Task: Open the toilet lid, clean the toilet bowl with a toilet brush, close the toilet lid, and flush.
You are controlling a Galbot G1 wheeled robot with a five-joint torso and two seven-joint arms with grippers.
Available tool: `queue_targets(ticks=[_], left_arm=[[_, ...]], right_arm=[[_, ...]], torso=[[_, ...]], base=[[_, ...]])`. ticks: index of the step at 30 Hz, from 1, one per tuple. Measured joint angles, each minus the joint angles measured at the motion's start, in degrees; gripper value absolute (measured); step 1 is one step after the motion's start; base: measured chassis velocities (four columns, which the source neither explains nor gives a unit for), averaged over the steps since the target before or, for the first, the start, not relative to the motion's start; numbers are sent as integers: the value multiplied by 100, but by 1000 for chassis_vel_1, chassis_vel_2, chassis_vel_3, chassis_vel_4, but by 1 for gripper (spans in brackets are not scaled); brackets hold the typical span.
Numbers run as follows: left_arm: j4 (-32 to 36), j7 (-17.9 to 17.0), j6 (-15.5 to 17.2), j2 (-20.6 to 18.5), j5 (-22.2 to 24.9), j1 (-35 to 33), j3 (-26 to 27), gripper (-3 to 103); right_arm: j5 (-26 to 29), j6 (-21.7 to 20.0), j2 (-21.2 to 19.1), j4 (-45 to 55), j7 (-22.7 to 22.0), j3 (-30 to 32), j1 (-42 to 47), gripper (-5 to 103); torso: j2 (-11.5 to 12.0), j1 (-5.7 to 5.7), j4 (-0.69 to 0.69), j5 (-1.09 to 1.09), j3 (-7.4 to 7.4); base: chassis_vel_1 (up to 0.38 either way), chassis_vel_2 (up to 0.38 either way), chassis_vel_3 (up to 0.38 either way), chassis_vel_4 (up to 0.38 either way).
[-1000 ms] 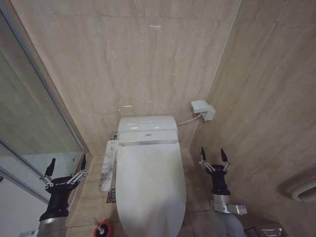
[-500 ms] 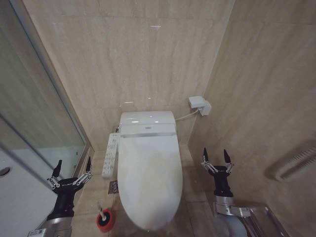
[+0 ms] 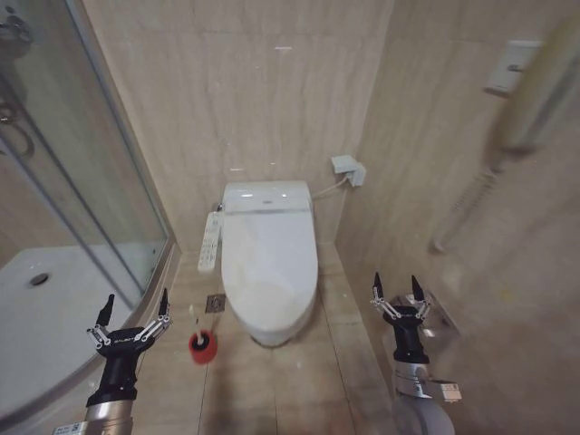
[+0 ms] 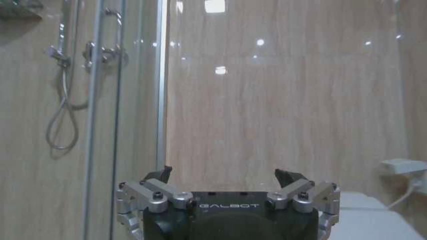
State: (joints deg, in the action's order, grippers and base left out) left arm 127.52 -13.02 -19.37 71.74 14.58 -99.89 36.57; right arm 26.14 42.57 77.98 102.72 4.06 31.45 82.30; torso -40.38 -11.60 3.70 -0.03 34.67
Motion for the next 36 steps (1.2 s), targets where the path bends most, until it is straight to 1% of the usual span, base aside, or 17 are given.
queue_targets(ticks=[1, 2, 3, 4, 5, 6, 8, 10, 11, 12, 14, 21, 29, 31, 32, 34, 36], left_arm=[[-1, 4, -1, 16, -22, -4, -18, 100], [-1, 7, -4, 28, -41, -5, -31, 100], [-1, 7, -4, 28, -41, -5, -31, 100], [0, 12, -9, 45, -62, -8, -49, 100], [-1, 15, -11, 60, -76, -7, -66, 100], [-1, 15, -11, 60, -76, -7, -66, 100], [-3, 23, -11, 79, -91, -7, -81, 100], [-6, 28, -12, 89, -101, -4, -86, 100], [-6, 28, -12, 89, -101, -4, -86, 100], [-16, 31, -12, 94, -105, 3, -91, 100], [-24, 32, -13, 99, -107, 11, -97, 100], [-62, 24, -20, 117, -102, 64, -111, 100], [-13, -157, -24, 210, -31, 36, -136, 100], [123, -200, -26, 250, 53, -42, -138, 100], [123, -200, -26, 250, 53, -42, -138, 100], [302, -163, -66, 269, 73, -165, -90, 100], [469, -125, -117, 274, 73, -275, -56, 100]], right_arm=[[45, 27, -10, -5, -2, -1, 3, 100], [76, 35, -17, -9, -3, -3, 12, 100], [76, 35, -17, -9, -3, -3, 12, 100], [110, 41, -30, -13, -5, 0, 20, 100], [132, 47, -49, -16, -8, 9, 26, 100], [132, 47, -49, -16, -8, 9, 26, 100], [166, 52, -75, -20, -8, 22, 26, 100], [194, 53, -88, -23, -9, 32, 23, 100], [194, 53, -88, -23, -9, 32, 23, 100], [199, 54, -90, -29, -9, 37, 15, 100], [200, 54, -83, -52, -9, 37, 1, 100], [197, 54, -56, -97, -4, 8, -32, 100], [145, 30, -30, 27, -47, -28, 1, 100], [-2, -99, -19, 247, -238, -22, 89, 100], [-2, -99, -19, 247, -238, -22, 89, 100], [-111, -407, -65, 716, -484, -45, 289, 100], [-99, -617, -191, 1127, -533, -153, 541, 100]], torso=[[1, -1, -4, -4, 1], [1, 0, -4, 4, 1], [1, 0, -4, 4, 1], [-1, 3, -2, 10, -1], [-2, 4, 0, 3, -2], [-2, 4, 0, 3, -2], [-2, 3, -4, 0, -1], [-2, 4, -4, 7, -1], [-2, 4, -4, 7, -1], [0, -1, -3, 0, 1], [3, -7, -4, 4, 4], [4, -8, -4, 2, 4], [2, -1, -3, 3, 1], [2, -2, -3, 3, 1], [2, -2, -3, 3, 1], [2, -2, -3, 3, 1], [2, -2, -2, 2, 1]], base=[[378, -367, -327, 356], [344, -340, -327, 356], [344, -340, -327, 356], [344, -340, -273, 274], [177, -268, -273, 205], [177, -268, -273, 205], [170, -142, -150, 178], [11, -13, -51, 75], [0, 0, 0, 0], [0, 0, 0, 0], [-97, 71, 90, -54], [-69, 53, 70, -46], [0, 0, 0, 0], [0, 0, 0, 0], [0, 0, 0, 0], [0, 0, 0, 0], [0, 0, 0, 0]])
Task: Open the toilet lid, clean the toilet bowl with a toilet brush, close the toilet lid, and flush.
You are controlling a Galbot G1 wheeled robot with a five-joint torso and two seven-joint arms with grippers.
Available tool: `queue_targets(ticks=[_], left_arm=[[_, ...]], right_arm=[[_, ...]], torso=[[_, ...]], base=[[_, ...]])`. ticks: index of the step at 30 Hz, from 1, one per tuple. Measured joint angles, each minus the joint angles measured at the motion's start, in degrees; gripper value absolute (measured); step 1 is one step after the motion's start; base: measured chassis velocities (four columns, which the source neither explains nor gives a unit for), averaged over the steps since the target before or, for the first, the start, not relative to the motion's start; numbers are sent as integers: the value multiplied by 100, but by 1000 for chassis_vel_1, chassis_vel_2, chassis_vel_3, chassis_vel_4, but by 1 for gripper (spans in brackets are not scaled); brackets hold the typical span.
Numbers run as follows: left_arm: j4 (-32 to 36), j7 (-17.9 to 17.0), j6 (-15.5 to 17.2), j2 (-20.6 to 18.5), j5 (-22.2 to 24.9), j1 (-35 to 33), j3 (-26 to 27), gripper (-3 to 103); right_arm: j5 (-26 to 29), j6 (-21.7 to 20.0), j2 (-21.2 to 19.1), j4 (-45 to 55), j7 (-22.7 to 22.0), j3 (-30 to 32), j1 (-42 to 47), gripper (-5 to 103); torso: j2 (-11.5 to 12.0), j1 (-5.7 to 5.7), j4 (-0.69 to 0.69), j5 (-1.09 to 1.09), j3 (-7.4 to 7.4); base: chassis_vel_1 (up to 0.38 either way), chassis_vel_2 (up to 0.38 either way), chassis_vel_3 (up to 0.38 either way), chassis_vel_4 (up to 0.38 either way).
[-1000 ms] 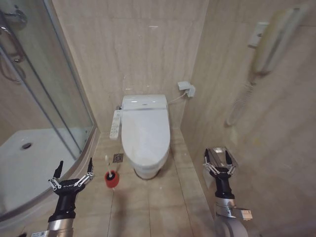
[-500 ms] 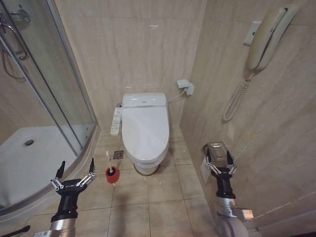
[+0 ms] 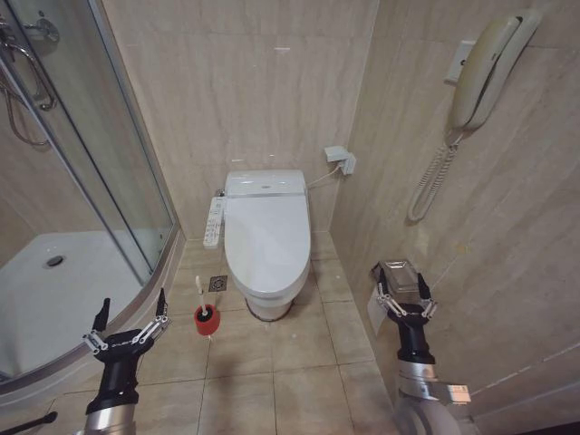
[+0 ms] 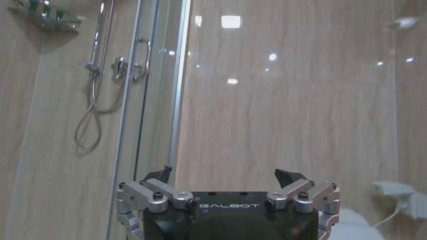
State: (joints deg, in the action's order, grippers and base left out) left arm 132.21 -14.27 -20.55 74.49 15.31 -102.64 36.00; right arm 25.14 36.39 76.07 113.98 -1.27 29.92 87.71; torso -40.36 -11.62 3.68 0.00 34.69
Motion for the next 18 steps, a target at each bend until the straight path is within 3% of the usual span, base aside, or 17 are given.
queue_targets(ticks=[6, 8, 10, 14, 15, 18], left_arm=[[332, 6, -36, -91, -13, -194, -97, 100], [430, -44, -2, -314, -39, -215, -230, 100], [441, -78, 22, -435, -66, -200, -283, 100], [519, -302, 175, -726, -48, -159, -529, 100], [519, -302, 175, -726, -48, -159, -529, 100], [881, -592, 649, -681, 23, -329, -582, 100]], right_arm=[[9, -239, -424, 544, 365, -270, 421, 100], [-64, -507, -680, 816, 345, -348, 721, 100], [-153, -681, -802, 969, 248, -354, 901, 100], [-475, -1631, -974, 1697, -473, -146, 1372, 100], [-475, -1631, -974, 1697, -473, -146, 1372, 100], [-470, -2036, -1024, 1989, -782, -81, 1439, 100]], torso=[[-1, 0, -3, 1, 0], [-1, 0, -3, 1, 0], [-1, 0, 0, 0, 0], [-1, 0, 3, -2, 0], [-1, 0, 3, -2, 0], [-1, 0, -2, 0, 0]], base=[[0, 0, 0, 0], [0, 0, 0, 0], [0, 0, 0, 0], [0, 0, 0, 0], [0, 0, 0, 0], [0, 0, 0, 0]])
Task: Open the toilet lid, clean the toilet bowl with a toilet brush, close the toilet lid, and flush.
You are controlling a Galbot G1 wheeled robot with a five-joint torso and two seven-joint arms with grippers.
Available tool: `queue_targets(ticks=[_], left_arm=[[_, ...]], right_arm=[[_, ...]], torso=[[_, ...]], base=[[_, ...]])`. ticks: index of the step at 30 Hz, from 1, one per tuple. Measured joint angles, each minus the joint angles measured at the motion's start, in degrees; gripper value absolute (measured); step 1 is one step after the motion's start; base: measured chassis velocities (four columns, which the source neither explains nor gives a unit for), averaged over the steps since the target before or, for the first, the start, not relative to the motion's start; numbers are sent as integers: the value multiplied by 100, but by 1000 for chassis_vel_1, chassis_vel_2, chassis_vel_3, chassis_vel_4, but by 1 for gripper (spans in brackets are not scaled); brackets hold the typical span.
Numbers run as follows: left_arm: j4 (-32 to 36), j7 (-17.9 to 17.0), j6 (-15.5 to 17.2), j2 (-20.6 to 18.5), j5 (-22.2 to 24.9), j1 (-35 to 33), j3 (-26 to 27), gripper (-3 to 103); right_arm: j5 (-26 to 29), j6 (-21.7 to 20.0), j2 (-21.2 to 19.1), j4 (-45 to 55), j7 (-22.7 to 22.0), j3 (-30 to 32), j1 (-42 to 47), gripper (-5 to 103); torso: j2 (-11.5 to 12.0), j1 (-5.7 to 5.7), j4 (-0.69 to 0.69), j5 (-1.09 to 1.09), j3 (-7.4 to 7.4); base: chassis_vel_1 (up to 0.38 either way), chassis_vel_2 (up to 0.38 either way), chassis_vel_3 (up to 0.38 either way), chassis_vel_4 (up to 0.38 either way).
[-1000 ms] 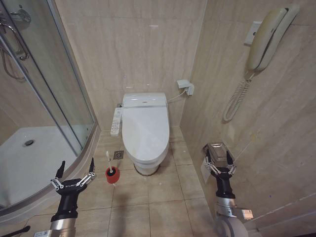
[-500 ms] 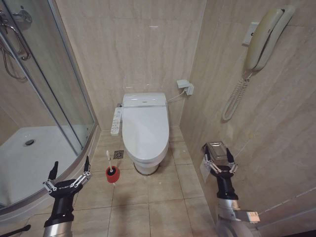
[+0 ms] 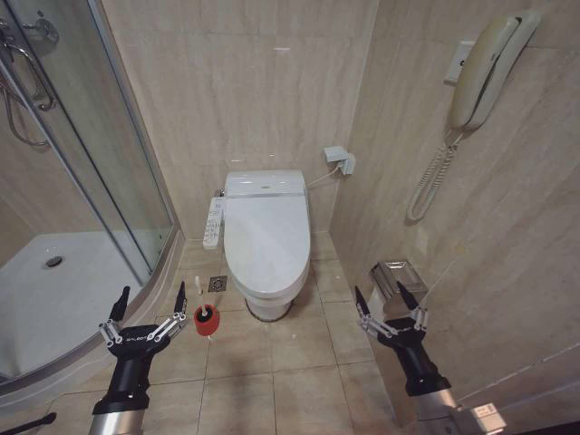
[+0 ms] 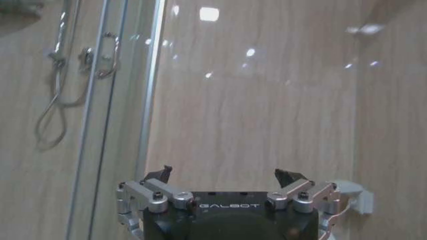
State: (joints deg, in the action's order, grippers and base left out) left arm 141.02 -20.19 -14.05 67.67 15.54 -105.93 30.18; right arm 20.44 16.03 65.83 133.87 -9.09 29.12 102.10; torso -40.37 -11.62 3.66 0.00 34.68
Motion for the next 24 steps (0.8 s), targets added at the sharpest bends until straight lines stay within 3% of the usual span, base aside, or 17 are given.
queue_targets(ticks=[7, 15, 24], left_arm=[[101, -99, 214, 131, -102, -53, 23, 100], [-120, -79, 168, 203, -165, 52, -79, 100], [-394, 84, 29, -27, 268, 196, -157, 100]], right_arm=[[-65, -27, 71, 47, -13, 17, -2, 100], [-158, 70, 166, -120, -18, 10, 15, 100], [-258, 254, 269, -362, 203, 41, 117, 100]], torso=[[0, -1, 0, 1, 0], [0, -1, 1, 1, 0], [0, -1, 2, 0, 1]], base=[[0, 0, 0, 0], [0, 0, 0, 0], [0, 0, 0, 0]])
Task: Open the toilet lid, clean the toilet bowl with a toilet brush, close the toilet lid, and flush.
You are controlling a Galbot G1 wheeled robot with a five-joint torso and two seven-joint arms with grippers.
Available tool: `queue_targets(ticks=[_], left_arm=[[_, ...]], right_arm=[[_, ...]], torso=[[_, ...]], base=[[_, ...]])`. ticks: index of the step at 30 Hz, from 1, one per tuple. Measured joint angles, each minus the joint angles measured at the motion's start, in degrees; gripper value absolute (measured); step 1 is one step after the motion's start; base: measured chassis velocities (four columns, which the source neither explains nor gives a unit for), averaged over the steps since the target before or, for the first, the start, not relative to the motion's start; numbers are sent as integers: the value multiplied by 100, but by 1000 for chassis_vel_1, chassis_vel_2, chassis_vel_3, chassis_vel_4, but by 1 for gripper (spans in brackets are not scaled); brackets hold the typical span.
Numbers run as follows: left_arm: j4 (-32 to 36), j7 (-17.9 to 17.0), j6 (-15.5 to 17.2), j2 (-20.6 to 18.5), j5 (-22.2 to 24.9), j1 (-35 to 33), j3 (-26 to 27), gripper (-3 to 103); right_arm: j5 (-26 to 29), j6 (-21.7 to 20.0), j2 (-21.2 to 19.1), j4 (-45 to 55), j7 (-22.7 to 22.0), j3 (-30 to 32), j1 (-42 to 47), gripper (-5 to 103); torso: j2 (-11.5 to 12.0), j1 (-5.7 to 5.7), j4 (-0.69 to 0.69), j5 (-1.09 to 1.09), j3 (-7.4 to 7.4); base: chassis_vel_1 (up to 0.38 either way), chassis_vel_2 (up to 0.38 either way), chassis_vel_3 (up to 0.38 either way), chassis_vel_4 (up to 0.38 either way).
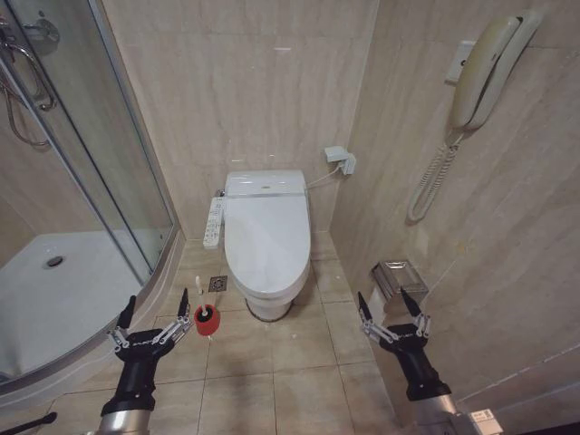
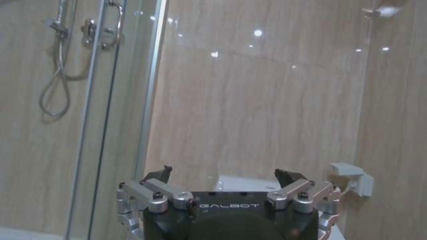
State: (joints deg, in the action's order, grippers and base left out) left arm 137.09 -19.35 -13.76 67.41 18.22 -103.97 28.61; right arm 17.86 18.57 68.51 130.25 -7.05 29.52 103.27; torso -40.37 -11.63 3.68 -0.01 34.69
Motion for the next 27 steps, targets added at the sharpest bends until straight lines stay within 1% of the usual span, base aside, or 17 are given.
queue_targets(ticks=[5, 27], left_arm=[[-13, 14, -8, -15, 14, 7, -3, 100], [-13, 20, -14, -13, 12, 6, 1, 100]], right_arm=[[-12, 5, 3, -11, 17, 7, 11, 100], [-12, 13, 4, -14, 21, 11, 7, 100]], torso=[[0, 0, -2, 1, 0], [0, 0, -1, 0, 0]], base=[[0, 0, 0, 0], [0, 0, 0, 0]])
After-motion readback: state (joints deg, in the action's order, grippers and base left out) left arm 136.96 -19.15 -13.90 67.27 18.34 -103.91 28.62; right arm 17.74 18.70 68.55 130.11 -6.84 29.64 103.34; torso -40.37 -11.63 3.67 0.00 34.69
